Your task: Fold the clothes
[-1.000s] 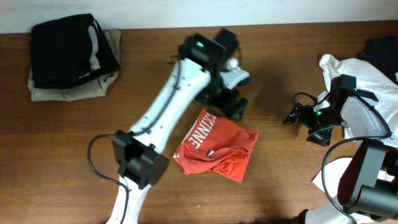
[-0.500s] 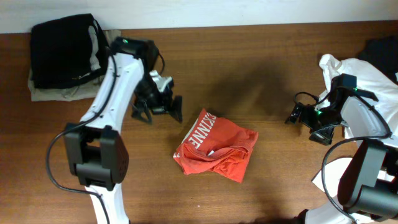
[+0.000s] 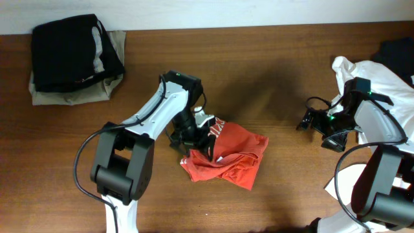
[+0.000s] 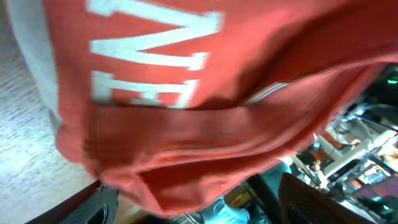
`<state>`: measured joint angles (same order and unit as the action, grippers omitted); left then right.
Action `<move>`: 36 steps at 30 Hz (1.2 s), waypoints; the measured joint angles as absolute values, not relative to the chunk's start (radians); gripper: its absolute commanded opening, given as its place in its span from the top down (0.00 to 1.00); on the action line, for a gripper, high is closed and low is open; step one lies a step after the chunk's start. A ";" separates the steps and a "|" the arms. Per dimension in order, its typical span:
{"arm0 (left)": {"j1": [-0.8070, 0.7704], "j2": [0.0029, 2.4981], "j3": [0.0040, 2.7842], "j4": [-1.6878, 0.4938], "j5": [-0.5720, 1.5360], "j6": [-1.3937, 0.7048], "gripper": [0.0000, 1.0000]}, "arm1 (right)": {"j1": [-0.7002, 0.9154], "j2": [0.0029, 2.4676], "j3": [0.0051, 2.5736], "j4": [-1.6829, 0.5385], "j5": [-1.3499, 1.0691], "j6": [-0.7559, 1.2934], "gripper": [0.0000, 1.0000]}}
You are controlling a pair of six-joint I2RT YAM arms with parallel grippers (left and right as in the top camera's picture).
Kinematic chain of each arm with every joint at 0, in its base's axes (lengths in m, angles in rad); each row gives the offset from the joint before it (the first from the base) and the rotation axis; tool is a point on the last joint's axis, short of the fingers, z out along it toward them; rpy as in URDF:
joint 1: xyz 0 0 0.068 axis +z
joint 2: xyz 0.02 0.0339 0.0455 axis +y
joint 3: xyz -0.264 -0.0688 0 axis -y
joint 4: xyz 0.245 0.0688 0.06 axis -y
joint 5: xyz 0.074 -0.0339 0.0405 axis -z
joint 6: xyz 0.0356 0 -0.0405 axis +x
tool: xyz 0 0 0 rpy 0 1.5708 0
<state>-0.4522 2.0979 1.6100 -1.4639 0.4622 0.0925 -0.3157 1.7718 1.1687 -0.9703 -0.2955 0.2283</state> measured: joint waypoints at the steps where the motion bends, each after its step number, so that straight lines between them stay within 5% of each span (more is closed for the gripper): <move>1: -0.452 2.098 1.581 -1.441 0.446 0.089 0.18 | -0.316 1.772 1.169 -0.971 -0.295 0.228 0.01; 7: -0.451 2.098 1.565 -1.398 0.274 0.021 0.23 | -0.316 1.772 1.169 -0.977 -0.295 0.228 0.01; 15: -0.451 2.098 1.565 -1.399 0.237 -0.007 0.98 | -0.316 1.772 1.169 -0.976 -0.295 0.228 0.01; 25: -0.486 1.991 1.563 -1.409 0.342 0.007 0.99 | -0.316 1.772 1.169 -0.977 -0.295 0.229 0.01; 34: -0.791 1.939 1.562 -1.504 0.450 0.011 0.99 | -0.316 1.772 1.169 -0.976 -0.295 0.229 0.01; 36: -0.826 1.939 1.562 -1.538 0.454 0.019 0.88 | -0.316 1.772 1.169 -0.976 -0.295 0.228 0.01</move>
